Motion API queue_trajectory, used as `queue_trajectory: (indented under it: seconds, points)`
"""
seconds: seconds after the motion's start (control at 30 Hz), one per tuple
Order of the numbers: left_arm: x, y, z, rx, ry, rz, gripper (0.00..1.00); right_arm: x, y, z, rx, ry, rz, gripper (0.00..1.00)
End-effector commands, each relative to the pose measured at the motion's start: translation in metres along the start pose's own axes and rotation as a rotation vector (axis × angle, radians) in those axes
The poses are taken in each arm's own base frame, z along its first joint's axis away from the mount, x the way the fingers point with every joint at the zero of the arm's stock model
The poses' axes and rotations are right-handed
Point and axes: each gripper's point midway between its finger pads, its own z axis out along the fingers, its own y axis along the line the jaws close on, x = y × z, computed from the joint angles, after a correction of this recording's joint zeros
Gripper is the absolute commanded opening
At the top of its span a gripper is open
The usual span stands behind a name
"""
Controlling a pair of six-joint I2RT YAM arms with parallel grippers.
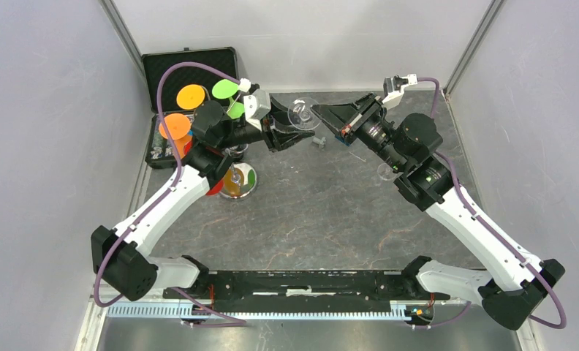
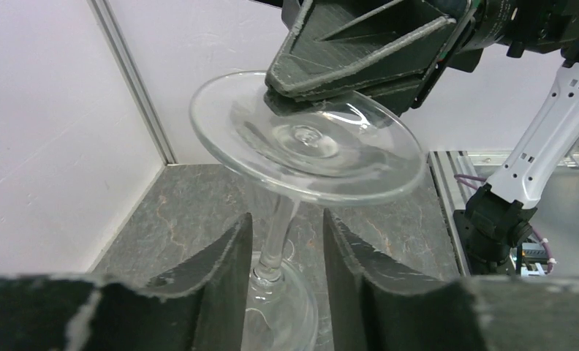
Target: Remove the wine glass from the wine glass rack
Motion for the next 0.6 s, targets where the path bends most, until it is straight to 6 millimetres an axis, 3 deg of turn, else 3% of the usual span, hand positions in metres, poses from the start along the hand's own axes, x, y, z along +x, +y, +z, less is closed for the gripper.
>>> queue_trajectory:
  seconds: [0.0,0.13,0.2,0.3,0.5,0.57]
  points:
    - [-0.028,-0.009,0.006,0.069,-0.058,0.036,0.41,-0.008,0.031,-0.004,-0.114,-0.022,0.000,0.00]
    - [-0.030,-0.010,0.008,0.087,-0.069,0.040,0.30,-0.009,0.028,-0.004,-0.108,-0.029,-0.011,0.00]
    - [-0.034,-0.011,0.009,0.091,-0.085,0.042,0.06,-0.008,0.026,-0.002,-0.103,-0.028,-0.014,0.00]
    - [-0.037,-0.010,0.010,0.088,-0.100,0.044,0.02,-0.007,0.026,0.001,-0.105,-0.019,-0.016,0.01]
    - [-0.047,-0.007,0.008,0.038,-0.167,0.029,0.02,-0.009,0.017,0.002,-0.097,-0.041,-0.056,0.55]
    - [-0.054,-0.003,0.006,0.001,-0.206,0.012,0.02,-0.011,0.010,0.002,-0.084,-0.061,-0.082,0.68]
